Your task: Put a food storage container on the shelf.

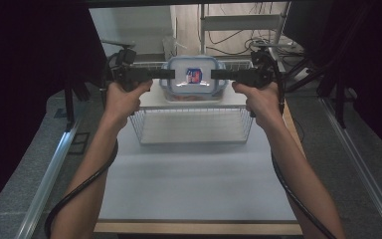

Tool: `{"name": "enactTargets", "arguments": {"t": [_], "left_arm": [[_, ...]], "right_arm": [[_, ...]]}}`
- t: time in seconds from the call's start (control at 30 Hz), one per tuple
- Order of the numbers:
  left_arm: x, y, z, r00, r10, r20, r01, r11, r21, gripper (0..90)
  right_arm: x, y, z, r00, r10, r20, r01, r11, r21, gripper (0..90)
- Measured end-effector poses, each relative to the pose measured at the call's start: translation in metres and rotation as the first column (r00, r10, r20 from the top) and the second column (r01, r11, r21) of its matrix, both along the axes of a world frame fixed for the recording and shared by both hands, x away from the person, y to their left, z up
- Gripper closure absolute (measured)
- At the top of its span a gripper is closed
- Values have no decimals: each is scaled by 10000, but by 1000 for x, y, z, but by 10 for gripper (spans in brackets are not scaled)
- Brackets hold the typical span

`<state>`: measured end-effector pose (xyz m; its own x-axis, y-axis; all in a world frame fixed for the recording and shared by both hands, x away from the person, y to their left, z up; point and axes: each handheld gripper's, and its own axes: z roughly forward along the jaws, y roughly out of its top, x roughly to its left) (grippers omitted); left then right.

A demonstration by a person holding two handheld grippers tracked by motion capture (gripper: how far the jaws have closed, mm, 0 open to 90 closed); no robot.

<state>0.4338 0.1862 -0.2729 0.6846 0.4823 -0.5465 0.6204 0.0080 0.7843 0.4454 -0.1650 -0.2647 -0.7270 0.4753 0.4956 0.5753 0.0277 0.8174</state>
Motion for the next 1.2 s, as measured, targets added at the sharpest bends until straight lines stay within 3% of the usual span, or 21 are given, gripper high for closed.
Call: {"name": "enactTargets", "arguments": {"t": [0.37,0.6,0.63,0.77,1.07,1.1,1.2], "left_arm": [[21,2,-8,9993,174,-320,-185,9993,-340,566],[23,-2,-6,9983,504,-276,-506,9987,-59,535],[23,-5,-5,9974,701,-142,-696,9970,330,513],[24,-11,-7,9963,858,-96,-849,9939,699,475],[25,-14,-8,9927,1197,-135,-1185,9905,692,392],[26,-13,-8,9916,1282,-153,-1273,9907,488,407],[26,-13,-8,9915,1289,-153,-1277,9899,609,408]], "right_arm": [[26,2,-2,9991,-203,-379,212,9995,229,574],[32,1,-5,9985,-294,-461,309,9990,317,562],[34,2,-5,9980,-457,-428,468,9986,242,561],[35,4,-5,9980,-517,-369,521,9986,93,547],[40,7,-6,9943,-1055,-156,1049,9939,-328,526],[40,7,-7,9941,-1077,-132,1072,9937,-325,522],[41,7,-7,9937,-1109,-127,1105,9935,-288,521]]}}
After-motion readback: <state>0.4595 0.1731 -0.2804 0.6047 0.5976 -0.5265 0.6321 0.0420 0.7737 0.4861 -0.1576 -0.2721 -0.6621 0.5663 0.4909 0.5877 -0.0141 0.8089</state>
